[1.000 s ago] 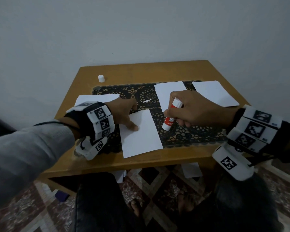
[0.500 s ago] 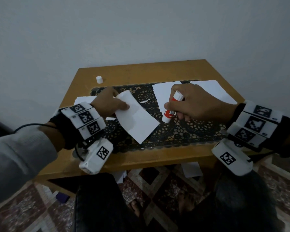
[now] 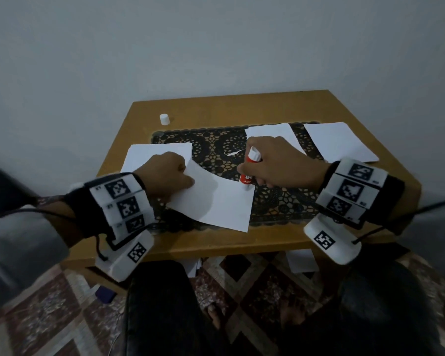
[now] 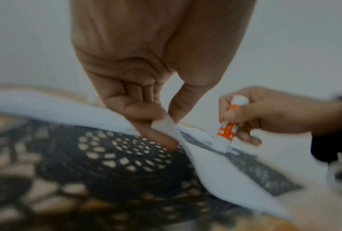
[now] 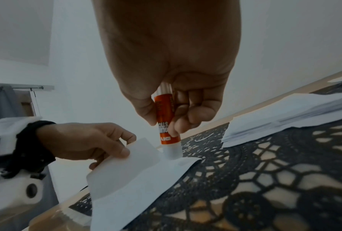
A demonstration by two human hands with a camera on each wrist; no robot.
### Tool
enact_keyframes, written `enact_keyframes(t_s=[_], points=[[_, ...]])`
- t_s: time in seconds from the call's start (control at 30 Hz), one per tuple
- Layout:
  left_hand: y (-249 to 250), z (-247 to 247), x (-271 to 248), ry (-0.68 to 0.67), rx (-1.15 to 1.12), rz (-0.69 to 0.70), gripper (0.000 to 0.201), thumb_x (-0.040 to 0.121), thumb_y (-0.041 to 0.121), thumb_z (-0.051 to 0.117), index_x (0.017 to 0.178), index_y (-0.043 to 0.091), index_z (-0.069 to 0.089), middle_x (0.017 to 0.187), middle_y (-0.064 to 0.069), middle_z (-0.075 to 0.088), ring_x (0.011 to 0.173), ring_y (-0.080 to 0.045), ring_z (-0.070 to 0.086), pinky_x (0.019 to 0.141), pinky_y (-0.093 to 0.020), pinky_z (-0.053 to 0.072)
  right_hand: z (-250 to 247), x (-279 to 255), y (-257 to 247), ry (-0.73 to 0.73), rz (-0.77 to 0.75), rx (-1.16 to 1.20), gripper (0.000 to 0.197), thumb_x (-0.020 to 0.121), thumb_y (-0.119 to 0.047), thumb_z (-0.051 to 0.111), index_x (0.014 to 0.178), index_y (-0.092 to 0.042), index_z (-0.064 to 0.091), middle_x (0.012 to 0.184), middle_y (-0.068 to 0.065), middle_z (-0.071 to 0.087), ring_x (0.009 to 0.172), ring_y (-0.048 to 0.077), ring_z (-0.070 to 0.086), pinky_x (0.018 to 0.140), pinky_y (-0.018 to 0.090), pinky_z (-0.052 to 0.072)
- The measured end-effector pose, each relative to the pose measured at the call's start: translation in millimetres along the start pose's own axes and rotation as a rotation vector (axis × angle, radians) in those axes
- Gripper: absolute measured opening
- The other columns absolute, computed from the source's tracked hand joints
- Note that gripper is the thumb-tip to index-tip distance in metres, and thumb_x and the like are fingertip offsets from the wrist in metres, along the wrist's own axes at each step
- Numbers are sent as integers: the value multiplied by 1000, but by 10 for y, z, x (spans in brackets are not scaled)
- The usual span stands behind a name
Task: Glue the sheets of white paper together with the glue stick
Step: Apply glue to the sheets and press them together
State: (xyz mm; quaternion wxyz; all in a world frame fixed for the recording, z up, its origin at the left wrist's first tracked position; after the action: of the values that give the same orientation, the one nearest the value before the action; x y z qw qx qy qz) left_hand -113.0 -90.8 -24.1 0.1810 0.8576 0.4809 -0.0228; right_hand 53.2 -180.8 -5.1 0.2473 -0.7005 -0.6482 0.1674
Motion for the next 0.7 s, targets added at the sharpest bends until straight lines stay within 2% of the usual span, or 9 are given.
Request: enact_keyframes(t_s=[0.07,0.13,0.23,0.3,0.4,0.47,0.53,0.6,0.7], points=[[-32,-48,27,29,-253,-33,16,90,22,63,86,8,56,84,-10,61,54,-16,59,44,-22,44,-59,14,1,33,-7,3,27,91,-33,62,92,-8,54,76,3,67,54,13,63,55,30,52],[-56,-49,14,31,-385,-70,16,90,18,63,84,7,53,68,-11,63,37,-11,57,36,-17,42,-159,30,7,78,-6,29,27,91,-31,62,91,-5,54,75,4,69,57,18,66,55,35,54],[-33,54,-29,-56,-417,-101,18,91,16,62,92,3,49,56,-12,64,35,-12,59,35,-16,42,-294,48,33,131,11,50,24,91,-27,61,90,-4,54,67,4,67,50,17,62,47,30,51],[-35,114,-36,-101,-365,-114,25,90,17,64,95,3,45,57,-10,65,36,-12,59,35,-18,44,-322,67,55,144,22,26,24,91,-28,61,90,-5,54,68,6,66,47,15,60,45,28,49],[-71,134,-68,-123,-203,-156,43,88,32,65,110,7,38,89,-14,66,52,-20,66,46,-29,53,-235,120,103,104,40,16,21,91,-28,62,89,-10,52,71,7,66,53,21,64,49,34,54],[-51,47,-83,-32,162,-116,60,89,47,58,126,7,32,108,-16,61,78,-27,64,62,-36,51,-152,165,144,70,51,26,21,90,-29,62,91,-11,50,74,6,65,58,24,67,52,39,56],[73,-40,-97,100,426,-14,62,91,51,51,132,10,30,110,-14,61,91,-30,59,67,-34,45,-99,203,168,57,53,7,24,90,-30,62,94,-8,52,76,6,65,60,25,66,53,38,55],[297,-31,-125,150,409,177,47,92,44,51,129,18,37,108,-10,62,89,-28,57,71,-34,47,-79,242,183,62,49,-2,24,91,-30,62,94,-9,52,75,4,63,60,22,65,52,34,53],[609,131,-135,28,313,445,40,93,31,54,132,27,46,121,-3,57,105,-23,55,86,-35,47,-69,310,155,78,24,-55,24,90,-30,62,93,-8,52,77,3,62,58,16,58,53,30,48]])
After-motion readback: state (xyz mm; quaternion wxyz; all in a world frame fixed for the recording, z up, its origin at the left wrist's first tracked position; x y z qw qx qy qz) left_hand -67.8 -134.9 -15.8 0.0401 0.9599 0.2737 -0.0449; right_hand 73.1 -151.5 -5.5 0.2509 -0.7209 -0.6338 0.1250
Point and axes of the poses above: each hand's wrist, its own x-axis towards the middle knuckle, its own z-axis out of the palm, y = z × x, the point moved 8 cm from there along x, towards the middle knuckle
